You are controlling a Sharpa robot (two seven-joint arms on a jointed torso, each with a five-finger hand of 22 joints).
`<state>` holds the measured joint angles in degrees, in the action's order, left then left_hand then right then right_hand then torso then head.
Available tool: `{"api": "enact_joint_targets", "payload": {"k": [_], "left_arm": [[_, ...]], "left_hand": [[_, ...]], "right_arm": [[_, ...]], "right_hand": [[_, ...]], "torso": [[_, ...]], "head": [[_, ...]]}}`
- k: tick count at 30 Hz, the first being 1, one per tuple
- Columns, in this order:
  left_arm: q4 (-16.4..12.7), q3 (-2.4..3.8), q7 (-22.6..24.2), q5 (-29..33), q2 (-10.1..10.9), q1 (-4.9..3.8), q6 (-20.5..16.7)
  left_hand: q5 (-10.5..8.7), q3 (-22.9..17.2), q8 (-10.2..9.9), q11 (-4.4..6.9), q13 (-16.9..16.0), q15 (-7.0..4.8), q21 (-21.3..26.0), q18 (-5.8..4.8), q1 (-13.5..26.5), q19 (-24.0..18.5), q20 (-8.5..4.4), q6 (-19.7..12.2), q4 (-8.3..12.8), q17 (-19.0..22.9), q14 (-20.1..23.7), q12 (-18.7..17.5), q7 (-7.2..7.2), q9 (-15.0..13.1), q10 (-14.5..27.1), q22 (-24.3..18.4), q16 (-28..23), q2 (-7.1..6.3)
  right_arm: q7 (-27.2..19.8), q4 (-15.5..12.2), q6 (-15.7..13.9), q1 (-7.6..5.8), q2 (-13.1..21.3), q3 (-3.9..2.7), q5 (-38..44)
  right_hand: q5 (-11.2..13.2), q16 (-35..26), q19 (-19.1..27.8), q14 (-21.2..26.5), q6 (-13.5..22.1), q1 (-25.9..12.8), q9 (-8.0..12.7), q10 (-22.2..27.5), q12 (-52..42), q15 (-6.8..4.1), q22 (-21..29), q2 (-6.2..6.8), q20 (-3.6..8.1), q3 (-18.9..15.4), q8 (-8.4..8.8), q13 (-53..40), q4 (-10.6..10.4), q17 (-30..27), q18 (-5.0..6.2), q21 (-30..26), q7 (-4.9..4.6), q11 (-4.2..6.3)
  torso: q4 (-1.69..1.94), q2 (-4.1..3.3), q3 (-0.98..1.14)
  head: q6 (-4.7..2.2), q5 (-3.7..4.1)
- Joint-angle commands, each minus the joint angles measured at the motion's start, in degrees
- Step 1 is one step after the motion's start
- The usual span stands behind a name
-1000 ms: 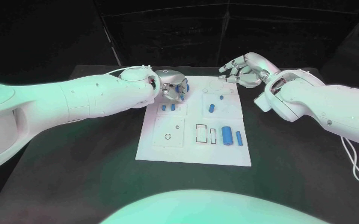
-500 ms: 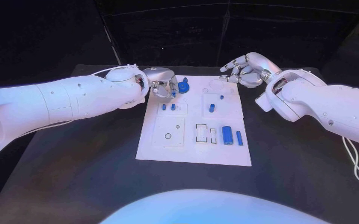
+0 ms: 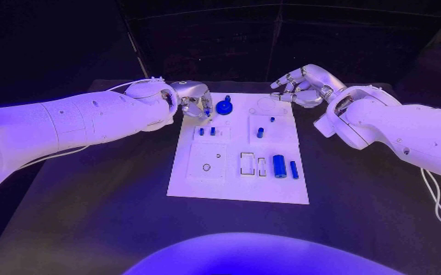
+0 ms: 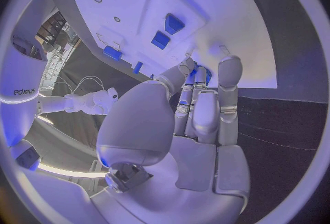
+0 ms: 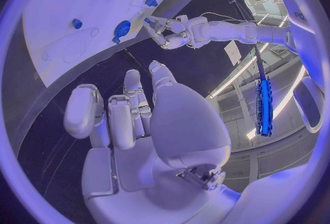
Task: Assemble the parts on the task board
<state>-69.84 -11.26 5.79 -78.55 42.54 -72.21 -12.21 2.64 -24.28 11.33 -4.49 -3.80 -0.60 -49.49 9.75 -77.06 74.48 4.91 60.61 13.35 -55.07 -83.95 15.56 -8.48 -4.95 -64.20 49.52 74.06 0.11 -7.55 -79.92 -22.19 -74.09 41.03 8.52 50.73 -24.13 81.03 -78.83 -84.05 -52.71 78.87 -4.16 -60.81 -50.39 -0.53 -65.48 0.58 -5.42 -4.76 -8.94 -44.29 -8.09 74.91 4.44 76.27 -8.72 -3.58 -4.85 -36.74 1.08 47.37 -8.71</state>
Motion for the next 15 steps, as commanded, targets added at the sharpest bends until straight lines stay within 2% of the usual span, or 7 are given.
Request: {"api": "enact_joint_targets", "payload": {"k": [1, 5, 15], "left_arm": [[0.31, 0.04, -1.09, 0.36, -0.38, -0.12, 1.68], [0.73, 0.03, -1.37, 0.36, -0.93, -0.12, 2.8], [1.24, 0.03, -1.94, 0.36, -1.82, -0.12, 5.09]], "left_hand": [[0.09, -0.34, -0.39, 0.03, -0.04, 0.03, -0.27, -0.79, 0.21, -0.33, 0.19, 0.43, -0.03, 0.05, -0.1, -0.19, -0.14, 0.06, -0.52, 0.04, 0.21, -0.43], [0.09, -0.33, -0.54, 0.02, -0.03, 0.04, -0.25, -0.78, 0.41, -0.37, 0.21, 0.44, -0.11, 0.11, -0.09, -0.41, -0.15, 0.12, -0.55, 0.05, 0.21, -0.59], [0.08, -0.3, -0.63, 0.01, -0.02, 0.05, -0.28, -0.78, 0.51, -0.38, 0.22, 0.41, -0.12, 0.24, -0.07, -0.54, -0.16, 0.16, -0.55, 0.1, 0.17, -0.72]], "right_arm": [[-0.54, 0.0, -0.14, -0.09, -0.14, -0.04, -0.29], [-0.57, 0.06, -0.07, -0.09, -0.22, -0.04, -0.38], [-0.59, 0.16, 0.03, -0.08, -0.39, -0.04, -0.42]], "right_hand": [[-0.42, -0.09, 0.05, -2.96, -0.28, 0.45, 0.05, -0.66, -0.24, -0.25, -0.05, -0.3, 0.14, 0.04, -0.35, 0.02, -0.52, 5.4, 0.53, -0.27, 0.01, -0.02], [-0.42, -0.09, 0.05, -2.96, -0.28, 0.45, 0.05, -0.66, -0.24, -0.25, -0.05, -0.3, 0.14, 0.04, -0.35, 0.02, -0.52, 5.4, 0.53, -0.27, 0.01, -0.02], [-0.42, -0.09, 0.05, -2.96, -0.28, 0.45, 0.05, -0.66, -0.24, -0.25, -0.05, -0.3, 0.14, 0.04, -0.35, 0.02, -0.52, 5.4, 0.53, -0.27, 0.01, -0.02]], "torso": [[0.02, -0.01, 0.04], [-0.03, -0.05, -0.05], [0.0, -0.01, 0.01]], "head": [[0.1, 0.13], [0.14, 0.11], [0.24, 0.02]]}}
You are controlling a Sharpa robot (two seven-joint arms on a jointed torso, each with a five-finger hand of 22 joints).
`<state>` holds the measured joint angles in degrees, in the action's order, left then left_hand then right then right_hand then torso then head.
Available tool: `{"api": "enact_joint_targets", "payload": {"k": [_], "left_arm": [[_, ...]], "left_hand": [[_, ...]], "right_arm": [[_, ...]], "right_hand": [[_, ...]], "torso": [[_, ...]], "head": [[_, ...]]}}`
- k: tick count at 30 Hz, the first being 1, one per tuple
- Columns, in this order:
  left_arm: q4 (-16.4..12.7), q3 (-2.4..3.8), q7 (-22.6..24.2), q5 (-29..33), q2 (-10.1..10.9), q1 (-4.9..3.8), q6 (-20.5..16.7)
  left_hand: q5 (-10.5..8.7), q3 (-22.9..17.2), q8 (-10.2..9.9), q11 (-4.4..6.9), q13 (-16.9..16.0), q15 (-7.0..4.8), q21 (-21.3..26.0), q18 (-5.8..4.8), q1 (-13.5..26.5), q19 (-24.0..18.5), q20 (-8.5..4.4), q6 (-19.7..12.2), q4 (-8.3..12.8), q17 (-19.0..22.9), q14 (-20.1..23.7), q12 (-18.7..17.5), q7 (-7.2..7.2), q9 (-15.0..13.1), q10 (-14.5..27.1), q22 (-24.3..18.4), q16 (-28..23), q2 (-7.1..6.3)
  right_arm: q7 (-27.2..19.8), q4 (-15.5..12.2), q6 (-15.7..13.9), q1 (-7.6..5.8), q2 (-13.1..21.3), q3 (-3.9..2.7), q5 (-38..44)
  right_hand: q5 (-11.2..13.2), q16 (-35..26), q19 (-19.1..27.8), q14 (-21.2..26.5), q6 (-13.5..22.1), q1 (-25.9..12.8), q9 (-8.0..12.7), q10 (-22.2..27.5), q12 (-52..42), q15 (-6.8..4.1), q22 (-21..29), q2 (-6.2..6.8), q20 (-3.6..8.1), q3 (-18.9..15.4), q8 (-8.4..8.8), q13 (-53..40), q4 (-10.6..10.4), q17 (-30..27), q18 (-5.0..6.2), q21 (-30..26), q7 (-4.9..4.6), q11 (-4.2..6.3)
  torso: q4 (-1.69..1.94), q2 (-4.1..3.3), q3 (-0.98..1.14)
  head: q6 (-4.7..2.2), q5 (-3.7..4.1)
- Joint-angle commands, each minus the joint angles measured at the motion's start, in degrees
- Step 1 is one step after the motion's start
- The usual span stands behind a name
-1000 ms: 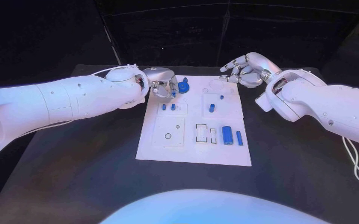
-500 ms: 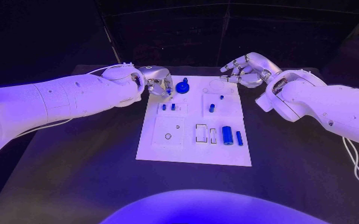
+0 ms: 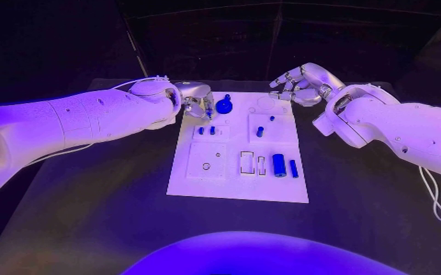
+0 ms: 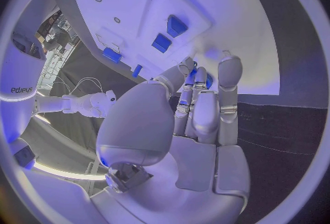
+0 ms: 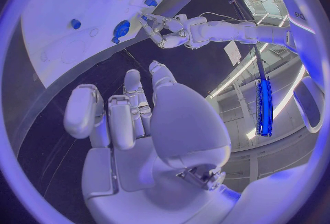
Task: Assemble the parts on the task board
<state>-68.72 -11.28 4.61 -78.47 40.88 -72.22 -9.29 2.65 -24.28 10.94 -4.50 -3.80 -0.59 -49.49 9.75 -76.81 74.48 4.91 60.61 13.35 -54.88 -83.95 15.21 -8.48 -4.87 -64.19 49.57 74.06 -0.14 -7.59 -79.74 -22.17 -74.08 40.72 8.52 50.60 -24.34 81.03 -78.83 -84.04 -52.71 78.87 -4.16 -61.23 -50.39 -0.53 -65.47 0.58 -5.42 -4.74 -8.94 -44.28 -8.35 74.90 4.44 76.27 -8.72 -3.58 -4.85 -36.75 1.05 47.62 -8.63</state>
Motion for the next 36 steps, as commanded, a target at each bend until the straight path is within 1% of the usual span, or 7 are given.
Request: {"api": "enact_joint_targets", "payload": {"k": [1, 5, 8, 15, 28, 32, 36], "left_arm": [[0.15, 0.05, -0.81, 0.28, -0.21, -0.11, 2.31], [0.2, 0.04, -0.83, 0.26, -0.36, -0.1, 2.57], [0.24, 0.04, -0.7, 0.31, -0.53, -0.1, 2.73], [0.51, 0.04, -0.61, 0.35, -0.92, -0.1, 2.93], [0.88, 0.04, -1.13, -0.08, -1.51, -0.1, 3.82], [1.15, 0.04, -1.77, -0.35, -1.65, -0.1, 4.54], [1.38, 0.04, -2.74, -0.45, -1.78, -0.09, 5.38]], "left_hand": [[0.08, -0.3, -0.25, 0.01, -0.02, 0.05, -0.28, -0.78, 0.26, -0.38, 0.21, 0.42, -0.12, 0.05, -0.07, -0.19, -0.16, 0.08, -0.56, 0.05, 0.17, -0.48], [0.08, -0.33, -0.31, 0.01, -0.01, 0.05, -0.3, -0.78, 0.28, -0.39, 0.22, 0.42, -0.12, 0.06, -0.07, -0.28, -0.16, 0.11, -0.58, 0.08, 0.17, -0.52], [0.09, -0.39, -0.38, 0.01, -0.01, 0.06, -0.31, -0.78, 0.26, -0.4, 0.23, 0.41, -0.11, 0.06, -0.07, -0.39, -0.16, 0.14, -0.57, 0.12, 0.18, -0.52], [0.09, -0.46, -0.45, 0.0, 0.0, 0.06, -0.28, -0.77, 0.21, -0.43, 0.23, 0.39, -0.09, 0.09, -0.07, -0.48, -0.17, 0.17, -0.57, 0.1, 0.18, -0.5], [0.09, -0.51, -0.52, -0.02, 0.0, 0.07, -0.21, -0.75, 0.21, -0.48, 0.24, 0.37, -0.09, 0.09, -0.07, -0.59, -0.18, 0.2, -0.56, 0.05, 0.19, -0.52], [0.07, -0.53, -0.94, -0.2, 0.07, 0.17, -0.26, -0.77, 0.46, -0.53, 0.3, 0.07, -0.17, 0.26, -0.04, -1.16, -0.35, 0.37, -0.22, 0.16, 0.16, -0.77], [0.07, -0.1, -2.28, -0.74, 0.22, 0.59, 0.0, -0.82, 1.58, -0.73, 0.55, -1.77, -0.63, 0.5, 0.02, -2.36, -0.74, 0.92, 1.13, 0.02, 0.13, -1.66]], "right_arm": [[-0.55, -0.01, 0.01, -0.08, -0.09, -0.04, -0.29], [-0.54, 0.01, 0.01, -0.08, -0.1, -0.04, -0.29], [-0.54, 0.01, 0.01, -0.08, -0.13, -0.04, -0.29], [-0.52, -0.03, 0.0, -0.08, -0.12, -0.04, -0.29], [-0.52, -0.08, 0.05, -0.08, -0.19, -0.04, -0.29], [-0.5, -0.09, 0.07, -0.08, -0.2, -0.04, -0.29], [-0.44, -0.08, 0.15, -0.08, -0.19, -0.04, -0.29]], "right_hand": [[-0.21, -0.09, 0.05, -2.96, -0.28, 0.45, 0.05, -0.25, -0.25, -0.25, -0.06, -0.3, 0.14, 0.01, -0.35, 0.01, -0.26, 5.4, 0.53, -0.27, 0.01, -0.02], [-0.21, -0.09, 0.05, -2.96, -0.28, 0.45, 0.05, -0.25, -0.25, -0.25, -0.06, -0.3, 0.14, 0.01, -0.35, 0.01, -0.26, 5.4, 0.53, -0.27, 0.01, -0.02], [-0.21, -0.09, 0.05, -2.96, -0.28, 0.45, 0.05, -0.25, -0.25, -0.25, -0.06, -0.3, 0.14, 0.01, -0.35, 0.01, -0.26, 5.4, 0.53, -0.27, 0.01, -0.02], [-0.23, -0.06, 0.02, -2.98, -0.28, 0.45, 0.05, -0.32, -0.25, -0.25, -0.08, -0.33, 0.15, 0.02, -0.36, 0.06, -0.31, 5.44, 0.53, -0.27, 0.01, -0.02], [-0.24, -0.05, 0.02, -2.99, -0.28, 0.47, 0.05, -0.36, -0.27, -0.26, -0.05, -0.33, 0.15, 0.03, -0.36, 0.05, -0.32, 5.45, 0.53, -0.28, 0.02, -0.01], [-0.24, -0.05, 0.02, -2.99, -0.28, 0.47, 0.05, -0.36, -0.27, -0.26, -0.05, -0.33, 0.15, 0.03, -0.36, 0.05, -0.32, 5.45, 0.53, -0.28, 0.02, -0.01], [-0.24, -0.05, 0.02, -2.99, -0.28, 0.47, 0.05, -0.36, -0.27, -0.26, -0.05, -0.33, 0.15, 0.03, -0.36, 0.05, -0.32, 5.45, 0.53, -0.28, 0.02, -0.01]], "torso": [[0.0, 0.02, 0.04], [0.01, 0.01, 0.02], [0.0, 0.0, 0.07], [-0.05, 0.01, 0.04], [-0.01, 0.01, 0.06], [-0.03, 0.0, 0.03], [-0.03, 0.01, 0.05]], "head": [[-0.03, -0.09], [-0.02, -0.12], [-0.01, -0.09], [0.04, -0.16], [0.02, -0.22], [0.08, -0.25], [0.09, -0.27]]}}
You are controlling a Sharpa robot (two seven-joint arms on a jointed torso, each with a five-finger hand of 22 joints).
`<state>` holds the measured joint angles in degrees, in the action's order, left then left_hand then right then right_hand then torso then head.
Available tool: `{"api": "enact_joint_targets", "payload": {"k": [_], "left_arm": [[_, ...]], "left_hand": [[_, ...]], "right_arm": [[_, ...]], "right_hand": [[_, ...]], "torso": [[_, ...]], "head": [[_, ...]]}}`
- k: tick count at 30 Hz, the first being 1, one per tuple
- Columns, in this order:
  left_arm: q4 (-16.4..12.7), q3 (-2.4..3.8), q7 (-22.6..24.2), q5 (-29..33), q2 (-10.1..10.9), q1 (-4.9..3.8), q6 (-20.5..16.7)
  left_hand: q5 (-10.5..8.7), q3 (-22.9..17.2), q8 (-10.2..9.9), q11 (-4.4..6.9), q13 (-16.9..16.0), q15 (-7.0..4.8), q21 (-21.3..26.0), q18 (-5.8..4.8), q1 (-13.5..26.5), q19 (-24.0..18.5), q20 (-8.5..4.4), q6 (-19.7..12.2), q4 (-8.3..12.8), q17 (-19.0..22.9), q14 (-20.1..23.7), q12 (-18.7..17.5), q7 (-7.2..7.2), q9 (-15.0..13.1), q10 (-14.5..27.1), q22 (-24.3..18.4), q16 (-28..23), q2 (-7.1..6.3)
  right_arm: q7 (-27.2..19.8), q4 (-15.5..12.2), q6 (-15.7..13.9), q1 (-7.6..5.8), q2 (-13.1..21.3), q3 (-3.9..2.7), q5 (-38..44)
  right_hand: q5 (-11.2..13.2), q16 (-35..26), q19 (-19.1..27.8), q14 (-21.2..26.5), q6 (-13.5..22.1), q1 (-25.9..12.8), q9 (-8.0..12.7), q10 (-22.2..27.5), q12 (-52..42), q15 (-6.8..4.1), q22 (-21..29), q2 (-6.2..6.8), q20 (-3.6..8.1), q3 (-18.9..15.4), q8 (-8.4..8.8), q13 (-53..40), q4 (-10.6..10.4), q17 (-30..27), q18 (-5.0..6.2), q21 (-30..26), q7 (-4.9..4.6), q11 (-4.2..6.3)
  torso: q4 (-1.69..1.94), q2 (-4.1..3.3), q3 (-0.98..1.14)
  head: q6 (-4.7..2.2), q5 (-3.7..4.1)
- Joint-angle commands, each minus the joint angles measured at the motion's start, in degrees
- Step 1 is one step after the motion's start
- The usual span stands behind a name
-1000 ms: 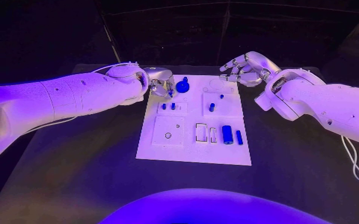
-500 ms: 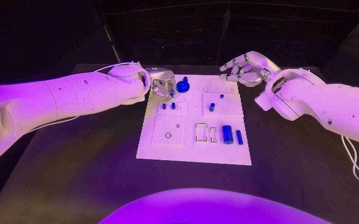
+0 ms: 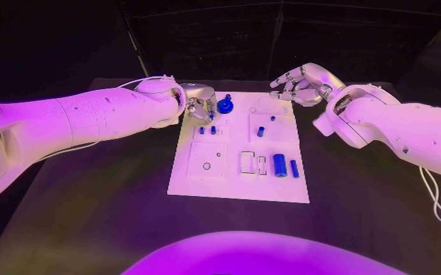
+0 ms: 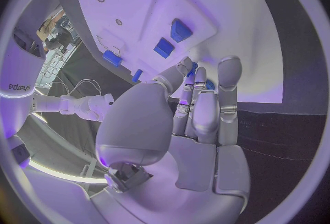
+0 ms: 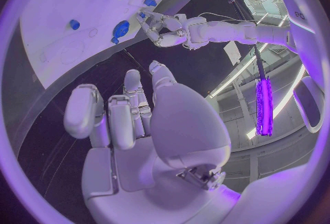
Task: Assemble the parts on the task board
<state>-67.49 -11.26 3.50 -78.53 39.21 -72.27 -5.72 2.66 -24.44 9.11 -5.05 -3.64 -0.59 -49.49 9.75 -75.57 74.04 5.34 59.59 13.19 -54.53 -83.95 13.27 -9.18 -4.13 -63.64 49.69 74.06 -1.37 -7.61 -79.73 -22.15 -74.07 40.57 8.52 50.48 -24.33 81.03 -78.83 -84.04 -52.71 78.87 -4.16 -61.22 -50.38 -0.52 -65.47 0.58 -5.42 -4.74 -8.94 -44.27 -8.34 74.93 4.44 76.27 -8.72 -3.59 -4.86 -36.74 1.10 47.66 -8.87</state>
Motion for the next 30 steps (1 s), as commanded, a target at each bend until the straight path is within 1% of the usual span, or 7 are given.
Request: {"api": "enact_joint_targets", "payload": {"k": [1, 8, 16, 23, 25, 27, 30], "left_arm": [[0.19, 0.01, -1.84, -0.41, -0.13, -0.04, 2.03], [0.32, 0.01, -2.35, -0.45, -0.11, -0.04, 2.9], [0.51, 0.0, -2.07, -0.45, -0.06, -0.04, 2.65], [0.78, 0.0, -2.02, -0.43, -0.01, -0.04, 2.18], [0.91, 0.0, -2.07, -0.23, 0.17, -0.04, 1.81], [1.06, 0.01, -2.06, 0.71, 0.55, -0.04, 1.08], [1.4, 0.01, -1.93, 6.82, 1.5, -0.08, -0.41]], "left_hand": [[0.05, 0.15, -0.63, -0.29, 0.08, 0.67, 0.07, -0.81, 0.56, -0.34, 0.18, -0.97, -0.57, 0.29, 0.05, -0.71, -0.1, 0.24, 0.92, -0.14, 0.08, -0.6], [0.05, 0.38, -1.24, -0.61, 0.06, 0.97, 0.37, -0.75, 1.09, -0.56, 0.46, -1.48, -0.89, 0.73, 0.21, -1.89, -0.17, 0.32, 2.28, -0.3, -0.04, -1.22], [0.06, 0.48, -1.96, -0.78, 0.05, 1.1, 0.55, -0.67, 1.1, -0.71, 0.64, -2.29, -0.97, 1.18, 0.36, -2.83, -0.15, 0.38, 3.31, -0.32, -0.15, -1.75], [0.05, 0.52, -3.63, -1.14, 0.05, 1.4, 1.19, -0.55, 0.8, -1.08, 0.94, -4.79, -0.98, 1.33, 0.46, -4.18, -0.35, 0.54, 5.18, -0.74, -0.1, -2.21], [0.05, 0.57, -3.91, -1.24, 0.06, 1.47, 1.62, -0.46, 0.73, -1.29, 1.01, -5.2, -1.03, 1.4, 0.5, -4.5, -0.46, 0.51, 5.66, -1.1, -0.11, -2.27], [0.06, 0.6, -4.06, -1.34, 0.05, 1.53, 1.9, -0.4, 0.62, -1.42, 1.07, -5.38, -1.05, 1.53, 0.55, -4.74, -0.55, 0.47, 6.04, -1.33, -0.15, -2.28], [0.06, 0.39, -4.06, -1.63, 0.07, 1.72, 3.79, -0.03, 0.09, -2.33, 1.2, -5.21, -0.96, 2.84, 0.95, -5.25, -0.86, 0.35, 6.92, -3.03, -0.77, -2.09]], "right_arm": [[-0.41, -0.09, 0.14, -0.09, -0.04, -0.04, -0.17], [-0.36, -0.14, 0.14, -0.09, 0.03, -0.04, -0.17], [-0.34, -0.22, 0.01, -0.1, 0.14, -0.04, -0.17], [0.62, 0.03, 0.47, -0.1, 0.2, -0.04, -0.02], [1.96, 0.42, 1.47, -0.1, 0.21, -0.04, 0.57], [3.54, 0.89, 2.34, -0.11, 0.22, -0.04, 1.79], [6.24, 1.48, 3.18, -0.1, 0.25, -0.03, 6.6]], "right_hand": [[-0.24, -0.05, 0.02, -2.99, -0.28, 0.47, 0.05, -0.37, -0.28, -0.26, -0.06, -0.33, 0.15, 0.03, -0.36, 0.05, -0.33, 5.42, 0.53, -0.28, 0.02, -0.01], [-0.24, -0.05, 0.02, -2.99, -0.28, 0.47, 0.05, -0.37, -0.28, -0.26, -0.06, -0.33, 0.15, 0.03, -0.36, 0.05, -0.33, 5.42, 0.53, -0.28, 0.02, -0.01], [-0.24, -0.05, 0.02, -2.99, -0.28, 0.47, 0.05, -0.37, -0.28, -0.26, -0.06, -0.33, 0.15, 0.03, -0.36, 0.05, -0.33, 5.42, 0.53, -0.28, 0.02, -0.01], [-0.27, -0.36, 0.24, -2.9, -0.23, 0.64, 0.07, 0.09, 0.42, -0.27, 0.49, -0.28, 0.17, 0.08, -0.36, 0.89, -0.3, 5.11, 0.64, -0.62, 0.02, 0.01], [-0.12, -1.1, 0.9, -2.6, -0.01, 1.18, 0.11, 1.71, 2.44, -0.22, 1.92, -0.26, 0.16, 0.31, -0.29, 2.87, -0.18, 4.41, 0.9, -1.57, -0.07, -0.07], [0.41, -3.21, 2.89, -1.65, 0.4, 2.56, 0.18, 3.64, 4.71, -0.03, 5.96, -0.35, 0.04, 1.03, -0.14, 4.42, 0.24, 2.41, 1.65, -4.27, -0.34, -0.32], [3.11, -6.91, 4.86, -0.13, 0.3, 6.39, 0.16, 6.69, 9.93, 0.17, 10.19, -0.79, -0.07, 3.6, -0.18, 8.22, 1.9, -1.13, 2.43, -7.3, -0.73, -0.71]], "torso": [[-0.04, 0.02, 0.0], [0.05, 0.03, 0.0], [-0.08, 0.02, 0.0], [0.05, 0.02, -0.01], [0.05, 0.02, -0.02], [0.06, 0.03, -0.04], [0.04, 0.11, -0.05]], "head": [[0.09, -0.03], [0.13, -0.09], [0.01, -0.19], [-0.05, -0.1], [-0.06, -0.11], [-0.18, -0.05], [-0.39, -0.01]]}}
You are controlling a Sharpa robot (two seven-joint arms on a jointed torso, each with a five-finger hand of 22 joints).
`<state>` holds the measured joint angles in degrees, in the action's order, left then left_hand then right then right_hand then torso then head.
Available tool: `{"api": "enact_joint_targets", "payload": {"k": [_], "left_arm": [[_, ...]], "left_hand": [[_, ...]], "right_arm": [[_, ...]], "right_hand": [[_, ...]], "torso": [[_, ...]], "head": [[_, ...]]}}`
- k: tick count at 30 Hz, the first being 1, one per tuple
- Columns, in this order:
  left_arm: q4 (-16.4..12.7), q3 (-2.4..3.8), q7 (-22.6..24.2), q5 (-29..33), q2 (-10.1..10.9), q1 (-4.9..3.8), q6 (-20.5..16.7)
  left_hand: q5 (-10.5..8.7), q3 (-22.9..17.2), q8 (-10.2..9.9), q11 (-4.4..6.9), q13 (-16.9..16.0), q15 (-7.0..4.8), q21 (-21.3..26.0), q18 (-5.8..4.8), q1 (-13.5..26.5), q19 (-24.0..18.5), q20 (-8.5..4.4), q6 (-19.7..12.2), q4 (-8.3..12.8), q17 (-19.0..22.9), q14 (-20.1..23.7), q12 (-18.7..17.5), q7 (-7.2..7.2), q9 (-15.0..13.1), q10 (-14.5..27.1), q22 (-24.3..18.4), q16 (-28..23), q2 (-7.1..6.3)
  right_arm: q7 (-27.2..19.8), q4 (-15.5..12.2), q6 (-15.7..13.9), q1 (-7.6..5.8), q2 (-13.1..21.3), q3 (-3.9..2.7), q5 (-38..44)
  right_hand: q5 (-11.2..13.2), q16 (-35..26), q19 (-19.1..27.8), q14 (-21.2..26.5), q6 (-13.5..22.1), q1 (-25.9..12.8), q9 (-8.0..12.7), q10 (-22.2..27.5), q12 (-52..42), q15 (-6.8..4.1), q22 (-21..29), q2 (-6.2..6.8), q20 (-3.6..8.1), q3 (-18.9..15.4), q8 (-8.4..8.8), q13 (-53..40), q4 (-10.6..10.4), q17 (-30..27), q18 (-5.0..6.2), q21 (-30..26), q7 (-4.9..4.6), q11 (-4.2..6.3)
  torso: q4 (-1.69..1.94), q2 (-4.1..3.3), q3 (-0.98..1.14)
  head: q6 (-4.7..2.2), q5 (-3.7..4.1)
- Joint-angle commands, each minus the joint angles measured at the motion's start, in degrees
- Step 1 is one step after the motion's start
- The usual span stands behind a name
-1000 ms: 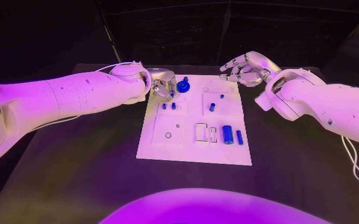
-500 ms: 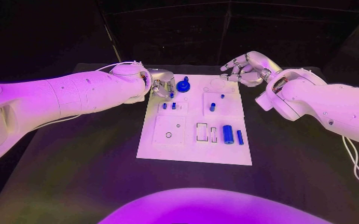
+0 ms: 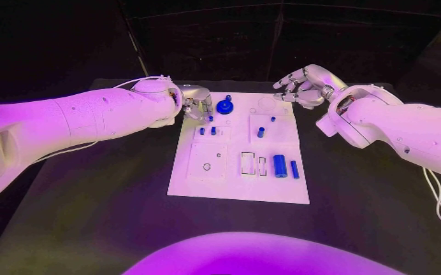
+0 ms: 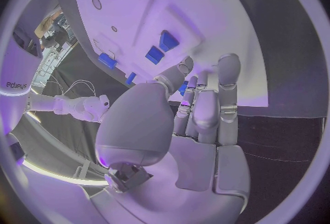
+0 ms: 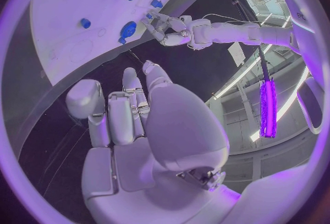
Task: Assemble the parts on the task board
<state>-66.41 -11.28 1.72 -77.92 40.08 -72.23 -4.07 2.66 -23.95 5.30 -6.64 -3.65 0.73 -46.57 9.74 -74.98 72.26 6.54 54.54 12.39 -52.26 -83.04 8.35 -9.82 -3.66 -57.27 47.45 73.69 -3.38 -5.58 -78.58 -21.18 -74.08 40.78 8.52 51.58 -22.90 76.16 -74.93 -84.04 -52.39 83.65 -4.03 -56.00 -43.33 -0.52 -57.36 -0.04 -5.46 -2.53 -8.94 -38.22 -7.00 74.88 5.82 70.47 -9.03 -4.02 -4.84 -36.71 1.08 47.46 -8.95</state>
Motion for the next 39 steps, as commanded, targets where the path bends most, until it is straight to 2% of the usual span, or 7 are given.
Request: {"api": "enact_joint_targets", "payload": {"k": [1, 7, 9, 15, 22, 28, 39], "left_arm": [[0.37, 0.04, -0.06, 8.35, 0.92, -0.14, -2.47], [-0.46, 0.02, 2.2, 24.82, 3.68, -0.31, -7.43], [-1.54, 0.01, 4.03, 31.68, 4.74, -0.34, -10.64], [-5.4, -0.04, 13.38, 55.14, 6.98, -0.35, -15.89], [-11.19, -0.12, 23.66, 74.27, 8.53, -0.23, -12.92], [-14.43, -0.14, 27.13, 79.54, 8.83, -0.14, -11.58], [-17.49, -0.15, 29.15, 83.91, 9.43, -0.08, -11.54]], "left_hand": [[0.07, -0.14, -0.23, -0.09, 0.07, 0.43, 1.04, 0.01, -0.58, -0.64, 0.03, -0.09, -0.16, 0.64, 0.08, -0.37, -0.28, -0.14, 0.62, -0.92, -0.45, -0.05], [0.07, -0.01, 0.18, -0.28, -0.1, 0.59, 2.55, 0.31, -0.54, -1.35, 0.2, 0.86, -0.3, 1.65, 0.42, -0.15, -0.66, -0.31, 0.21, -2.23, -0.93, -0.18], [0.11, -0.32, 1.1, -0.01, -0.57, 0.43, 2.61, 0.41, -0.74, -1.42, 0.15, 2.57, -0.46, 1.77, 0.48, 1.29, -0.78, -0.65, -2.46, -2.22, -1.0, 0.35], [0.1, -0.67, 2.02, 0.92, -1.13, -0.29, 4.75, 0.84, -1.17, -2.64, -0.33, 4.24, -0.53, 6.34, 1.93, 3.65, -0.23, -0.79, -6.4, -3.93, -3.5, 0.73], [0.09, 0.8, 2.15, 0.81, -0.78, -0.16, 8.34, 0.71, -0.23, -6.39, -0.34, 4.21, -1.8, 25.52, 10.12, 4.37, -0.27, -0.44, -5.85, -5.65, -16.12, 0.65], [0.08, 2.52, 2.26, 0.62, -0.53, 0.07, 11.86, 0.72, -0.49, -8.81, -0.12, 4.12, -2.43, 28.4, 12.77, 4.96, -0.41, -0.31, -5.41, -7.8, -21.35, 0.74], [0.08, 3.83, 2.33, 0.52, -0.38, 0.22, 13.64, 0.66, -1.1, -9.56, 0.01, 4.02, -2.49, 30.03, 13.28, 5.41, -0.46, -0.26, -5.15, -9.02, -24.08, 0.79]], "right_arm": [[4.9, 0.43, 2.52, -0.1, 0.04, -0.03, 7.04], [9.97, 0.63, 5.32, 0.03, 0.1, -0.01, 20.84], [11.43, 0.45, 6.0, 0.2, 0.19, -0.01, 25.55], [14.09, 0.45, 6.5, 0.93, 0.07, 0.0, 34.76], [14.22, 1.63, 5.31, 2.27, -1.49, 0.0, 38.43], [14.06, 2.84, 4.69, 3.21, -3.18, -0.01, 39.17], [13.11, 4.6, 4.9, 4.02, -5.3, -0.02, 39.01]], "right_hand": [[2.63, -3.05, 1.16, 0.16, -0.11, 2.16, 0.1, 1.53, 5.58, 0.36, 2.85, 0.21, -0.2, 2.39, -0.07, 4.66, 0.72, -2.08, 1.13, -2.18, -0.48, -0.65], [4.98, -2.87, -0.61, -0.66, -3.46, 3.83, -0.07, 2.82, 14.53, 0.27, 0.89, 1.02, -0.19, 6.79, -0.77, 12.97, 1.37, -2.41, 0.76, -1.02, 0.26, -0.51], [5.97, -2.11, -1.86, -1.24, -4.36, 3.68, 0.05, 1.7, 17.18, 0.21, -1.21, 1.78, -0.19, 8.64, -0.5, 16.11, 1.39, -1.97, 0.38, 0.39, 0.64, -0.43], [8.62, -1.83, -3.21, -1.68, -5.76, 2.64, 0.18, -1.14, 21.6, 0.27, -3.8, 4.2, -0.36, 13.95, 0.85, 22.38, 1.65, -2.65, -0.17, 2.08, 0.73, -0.53], [8.78, -1.47, -3.29, -1.77, -5.4, 1.67, 0.19, -1.3, 23.49, 0.74, -4.08, 5.83, -0.68, 17.18, 2.18, 25.24, 2.1, -2.82, -0.2, 2.27, 0.11, -1.03], [8.71, -1.27, -3.22, -1.72, -5.17, 0.85, 0.2, -0.92, 24.67, 1.09, -4.11, 6.74, -0.98, 19.22, 2.97, 27.1, 2.46, -2.97, -0.18, 2.28, -0.35, -1.47], [8.75, -1.07, -3.14, -1.68, -4.59, 0.07, 0.21, -0.41, 25.45, 1.42, -4.12, 7.52, -1.29, 20.62, 3.79, 28.5, 2.82, -3.05, -0.17, 2.29, -0.81, -1.92]], "torso": [[-0.03, 0.08, 0.01], [-0.04, -0.07, 0.0], [0.0, -0.08, -0.04], [0.16, 0.05, -0.13], [-0.01, 0.01, -0.11], [0.12, -0.26, -0.01], [0.06, -0.25, 0.01]], "head": [[-0.34, 0.24], [-1.95, 1.49], [-2.37, 2.14], [-2.8, 3.62], [-3.09, 4.53], [-3.6, 4.63], [-3.24, 5.0]]}}
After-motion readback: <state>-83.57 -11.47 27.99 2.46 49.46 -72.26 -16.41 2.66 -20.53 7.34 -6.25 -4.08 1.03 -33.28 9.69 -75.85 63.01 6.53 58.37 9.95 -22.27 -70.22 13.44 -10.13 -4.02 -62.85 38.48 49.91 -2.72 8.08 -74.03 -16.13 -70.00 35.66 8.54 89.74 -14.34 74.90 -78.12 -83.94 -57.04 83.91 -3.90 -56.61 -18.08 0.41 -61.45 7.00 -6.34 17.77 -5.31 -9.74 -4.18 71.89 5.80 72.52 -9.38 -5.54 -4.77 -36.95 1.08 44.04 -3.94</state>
